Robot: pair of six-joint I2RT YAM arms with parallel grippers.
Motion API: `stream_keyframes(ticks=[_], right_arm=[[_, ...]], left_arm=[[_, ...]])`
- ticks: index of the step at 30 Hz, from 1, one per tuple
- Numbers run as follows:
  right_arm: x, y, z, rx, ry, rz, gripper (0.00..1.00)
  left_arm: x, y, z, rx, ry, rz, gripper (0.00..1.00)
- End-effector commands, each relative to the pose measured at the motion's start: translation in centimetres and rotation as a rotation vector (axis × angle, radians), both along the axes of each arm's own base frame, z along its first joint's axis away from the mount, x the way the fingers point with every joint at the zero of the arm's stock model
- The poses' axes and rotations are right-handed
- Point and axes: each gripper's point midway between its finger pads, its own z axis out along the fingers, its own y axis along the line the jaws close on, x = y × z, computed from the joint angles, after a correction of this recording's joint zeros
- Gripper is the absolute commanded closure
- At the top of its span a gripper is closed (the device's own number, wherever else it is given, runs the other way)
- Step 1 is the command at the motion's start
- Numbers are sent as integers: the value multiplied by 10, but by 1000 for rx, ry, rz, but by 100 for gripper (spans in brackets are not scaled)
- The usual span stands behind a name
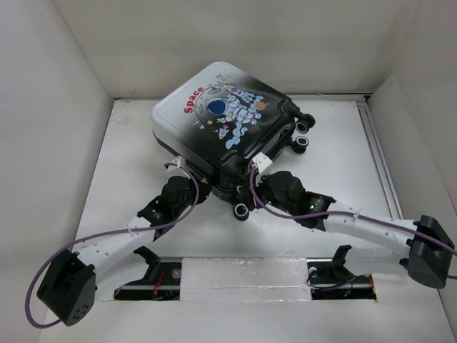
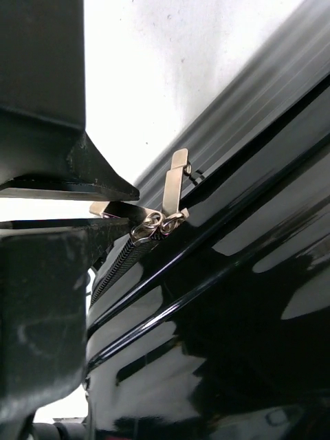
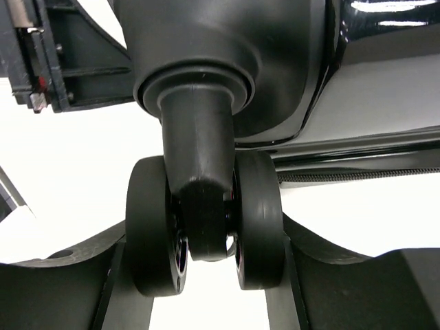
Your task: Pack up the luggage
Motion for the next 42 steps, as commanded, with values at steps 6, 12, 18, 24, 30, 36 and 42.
stream_keyframes(ticks=[6,12,18,24,30,36,42], right_arm=[[-5,-17,39,71,-58,-27,100],[-9,-9,44,83,-55,6,96],[-12,-4,56,98,-58,13,79],[-27,-3,71,96,-53,50,0],[-42,-27,134,144,-142,59,0],[-43,-74,197,206,-265,-48,0],[-59,-142,220,302,-303,-186,0]], left_arm=[[20,112,-23,292,54,515,100],[20,111,31,89,-59,578,57],[14,101,109,-90,-261,487,26],[7,86,138,-120,-321,375,16],[4,52,170,-187,-426,185,0],[-10,17,203,-216,-529,-50,0],[-40,-7,212,-300,-622,-252,0]])
